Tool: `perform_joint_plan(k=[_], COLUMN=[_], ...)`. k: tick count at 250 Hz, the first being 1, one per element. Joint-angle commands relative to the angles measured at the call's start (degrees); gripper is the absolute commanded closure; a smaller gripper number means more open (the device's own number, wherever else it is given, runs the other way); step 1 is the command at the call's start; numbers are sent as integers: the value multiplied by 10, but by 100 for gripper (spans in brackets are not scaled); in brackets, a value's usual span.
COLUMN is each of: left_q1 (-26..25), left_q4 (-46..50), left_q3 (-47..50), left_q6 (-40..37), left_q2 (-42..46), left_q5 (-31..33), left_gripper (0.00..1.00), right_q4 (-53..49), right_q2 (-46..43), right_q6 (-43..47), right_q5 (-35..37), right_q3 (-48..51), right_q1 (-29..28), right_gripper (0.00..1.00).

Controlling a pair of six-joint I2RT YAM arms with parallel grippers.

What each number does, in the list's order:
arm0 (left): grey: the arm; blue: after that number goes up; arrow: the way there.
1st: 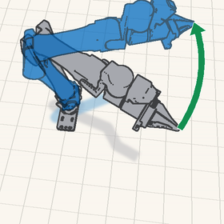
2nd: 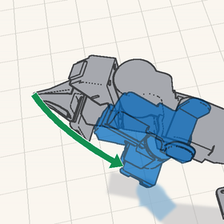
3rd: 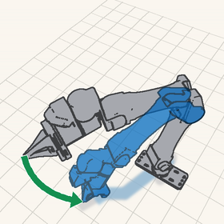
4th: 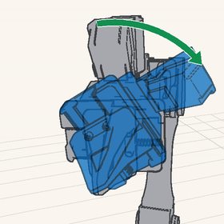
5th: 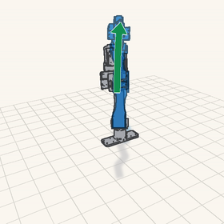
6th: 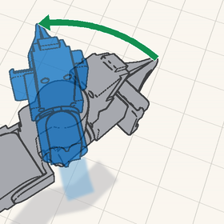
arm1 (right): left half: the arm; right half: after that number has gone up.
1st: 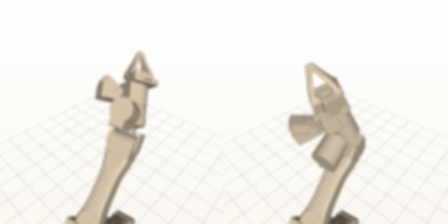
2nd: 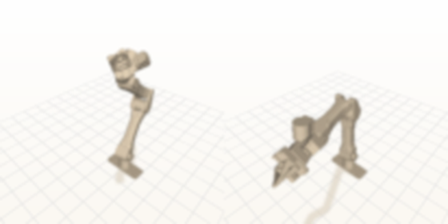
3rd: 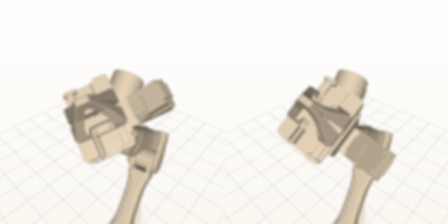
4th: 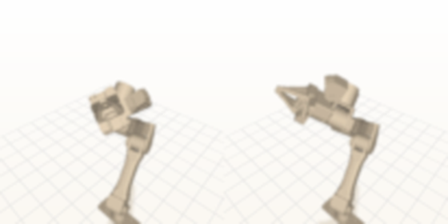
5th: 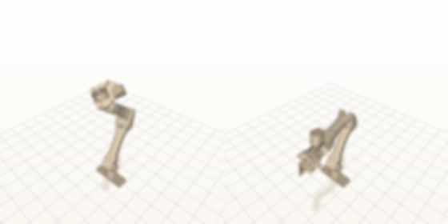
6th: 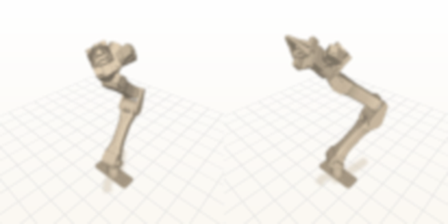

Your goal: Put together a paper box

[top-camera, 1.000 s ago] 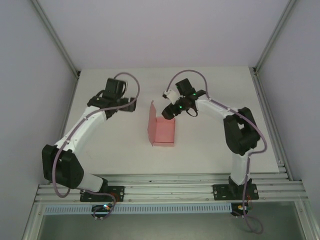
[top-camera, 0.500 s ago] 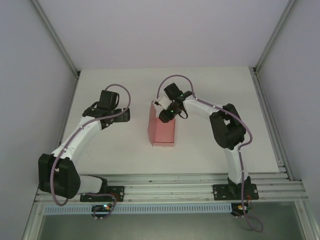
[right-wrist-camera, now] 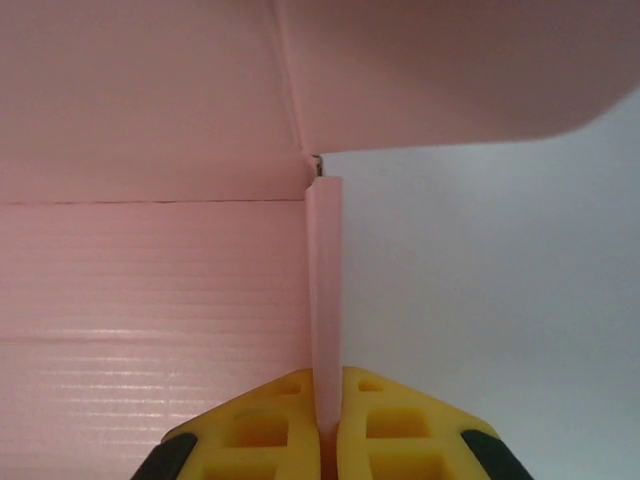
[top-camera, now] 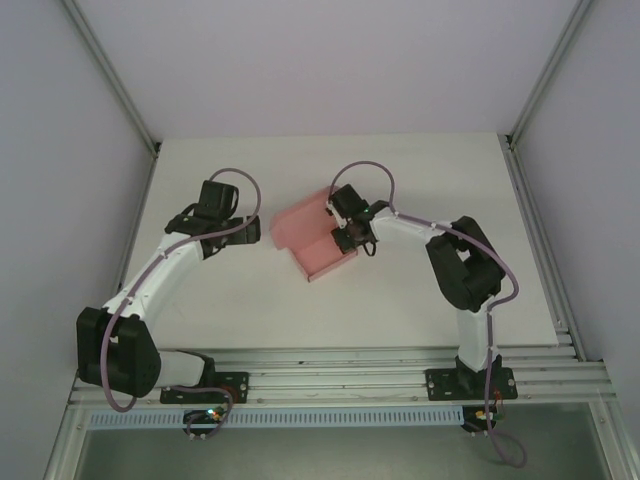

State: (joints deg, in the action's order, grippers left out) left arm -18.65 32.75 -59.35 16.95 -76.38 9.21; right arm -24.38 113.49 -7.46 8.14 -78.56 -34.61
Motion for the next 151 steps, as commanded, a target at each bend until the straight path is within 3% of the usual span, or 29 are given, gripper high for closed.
perform_joint_plan(k=[1, 28, 80, 92, 114, 151], left_q1=[4, 4, 3, 2, -2, -12], left_q4=[-11, -20, -26, -32, -54, -92], left_q3=[-1, -1, 2, 7, 19, 25], left_q6=[16, 16, -3, -12, -51, -116], left_q2=[9, 9, 15, 19, 33, 48], left_q5=[-8, -28, -70, -81, -124, -247], left_gripper=[0, 0, 0, 0, 0, 0], right_q4=[-82, -128, -73, -63, -43, 7], right_q2=[-27, -19, -50, -67, -97, -164], right_q6=[-211, -318, -389, -386, -359, -263], right_q5=[154, 191, 143, 151, 157, 156], right_q3=[4, 14, 73, 79, 87, 113], right_q1=[-35, -64, -87, -91, -93, -86], right_gripper=[97, 94, 87, 75, 64, 27])
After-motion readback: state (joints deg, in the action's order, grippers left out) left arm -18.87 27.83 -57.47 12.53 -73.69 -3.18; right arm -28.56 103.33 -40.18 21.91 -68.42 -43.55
